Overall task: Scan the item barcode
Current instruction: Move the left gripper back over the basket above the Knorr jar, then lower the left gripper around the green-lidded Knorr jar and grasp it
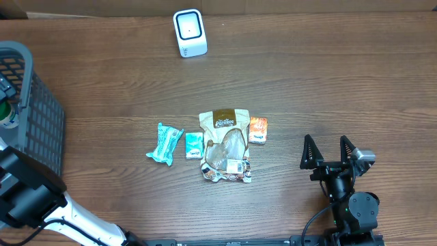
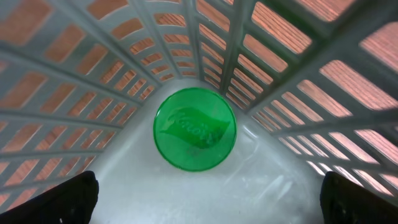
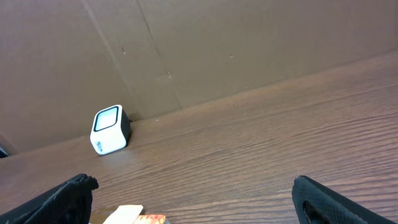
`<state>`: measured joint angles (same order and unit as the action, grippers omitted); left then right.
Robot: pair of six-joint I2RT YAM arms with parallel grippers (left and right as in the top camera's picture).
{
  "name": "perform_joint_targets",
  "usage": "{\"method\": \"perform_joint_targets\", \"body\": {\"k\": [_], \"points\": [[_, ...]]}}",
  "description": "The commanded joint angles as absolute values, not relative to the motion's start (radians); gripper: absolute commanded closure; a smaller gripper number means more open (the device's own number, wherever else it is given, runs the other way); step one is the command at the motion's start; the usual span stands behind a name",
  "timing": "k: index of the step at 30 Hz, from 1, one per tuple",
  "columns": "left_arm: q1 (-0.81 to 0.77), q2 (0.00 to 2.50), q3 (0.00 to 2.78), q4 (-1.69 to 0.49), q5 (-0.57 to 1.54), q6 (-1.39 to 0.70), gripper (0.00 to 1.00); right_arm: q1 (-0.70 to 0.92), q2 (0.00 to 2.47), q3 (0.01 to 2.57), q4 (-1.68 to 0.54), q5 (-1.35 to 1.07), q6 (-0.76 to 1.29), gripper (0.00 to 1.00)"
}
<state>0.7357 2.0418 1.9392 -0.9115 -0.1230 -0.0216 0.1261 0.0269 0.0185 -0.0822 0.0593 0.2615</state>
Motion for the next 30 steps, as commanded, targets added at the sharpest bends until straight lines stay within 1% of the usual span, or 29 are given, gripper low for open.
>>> {"method": "perform_joint_targets", "body": {"k": [1, 8, 21, 30], "points": [[0.744, 2.087, 1.938, -0.879, -0.122, 0.009, 0.0, 0.124, 0.018, 0.008, -0.078, 0.062, 0.262, 0.0], [0.744, 2.133, 1.938, -0.854, -0.122, 0.049, 0.0, 0.124, 0.018, 0.008, -0.078, 0.062, 0.262, 0.0], [0.744, 2.138, 1.938, -0.779, -0.107, 0.084, 0.0, 0.124, 0.018, 0.008, -0.078, 0.062, 0.262, 0.0], [0.744, 2.139, 1.912, -0.768, -0.103, 0.12, 0.0, 0.124, 0.018, 0.008, -0.078, 0.062, 0.262, 0.0]]}}
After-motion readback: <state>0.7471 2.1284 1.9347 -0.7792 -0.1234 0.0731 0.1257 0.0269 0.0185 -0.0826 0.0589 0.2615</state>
